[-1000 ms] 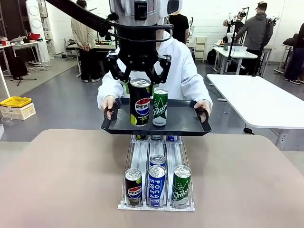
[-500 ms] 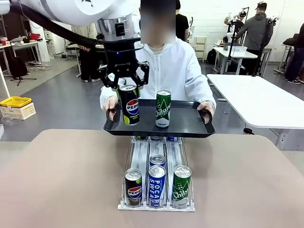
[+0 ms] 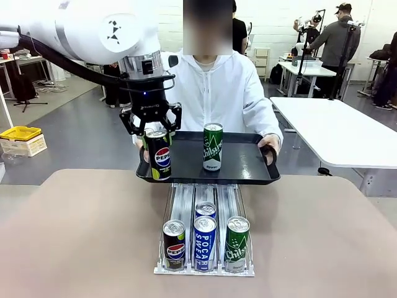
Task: Retrieve and hand over the desired beverage to the person.
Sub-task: Place the picked can on the Handle tray extended by the person.
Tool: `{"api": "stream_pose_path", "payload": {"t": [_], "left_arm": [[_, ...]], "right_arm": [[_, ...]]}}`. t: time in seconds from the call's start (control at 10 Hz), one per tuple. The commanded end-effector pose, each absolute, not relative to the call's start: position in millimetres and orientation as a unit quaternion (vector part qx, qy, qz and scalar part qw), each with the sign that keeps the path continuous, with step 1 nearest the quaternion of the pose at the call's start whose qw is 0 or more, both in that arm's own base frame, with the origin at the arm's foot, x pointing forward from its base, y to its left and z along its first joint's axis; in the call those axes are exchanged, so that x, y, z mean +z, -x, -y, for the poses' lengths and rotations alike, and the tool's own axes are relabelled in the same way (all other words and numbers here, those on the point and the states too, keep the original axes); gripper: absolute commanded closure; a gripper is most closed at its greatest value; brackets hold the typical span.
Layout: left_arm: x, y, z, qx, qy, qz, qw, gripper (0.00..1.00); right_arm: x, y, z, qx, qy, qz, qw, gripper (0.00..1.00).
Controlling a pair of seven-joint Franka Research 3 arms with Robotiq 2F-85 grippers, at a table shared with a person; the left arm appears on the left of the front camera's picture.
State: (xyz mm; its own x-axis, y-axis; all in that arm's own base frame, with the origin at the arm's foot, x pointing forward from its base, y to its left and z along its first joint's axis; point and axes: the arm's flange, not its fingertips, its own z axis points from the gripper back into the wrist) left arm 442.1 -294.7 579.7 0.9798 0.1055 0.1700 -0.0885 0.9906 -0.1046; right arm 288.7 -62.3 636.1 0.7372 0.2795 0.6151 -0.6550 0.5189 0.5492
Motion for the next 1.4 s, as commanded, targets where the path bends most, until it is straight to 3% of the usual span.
{"api": "stream_pose_path", "payload": {"t": [0.0, 1.2, 1.3], "left_arm": [[575.3, -442.9, 290.7, 0.047, 0.055, 0.091, 0.993, 0.41], [560.7, -450.2, 297.3, 0.029, 0.037, 0.123, 0.991, 0.41], [560.6, -450.2, 297.6, 0.027, 0.036, 0.124, 0.991, 0.0]], "right_arm": [[636.3, -290.6, 61.9, 0.283, -0.419, 0.241, 0.829, 0.0], [636.3, -290.6, 61.9, 0.283, -0.419, 0.241, 0.829, 0.0], [636.3, -290.6, 61.9, 0.283, -0.419, 0.241, 0.829, 0.0]]}}
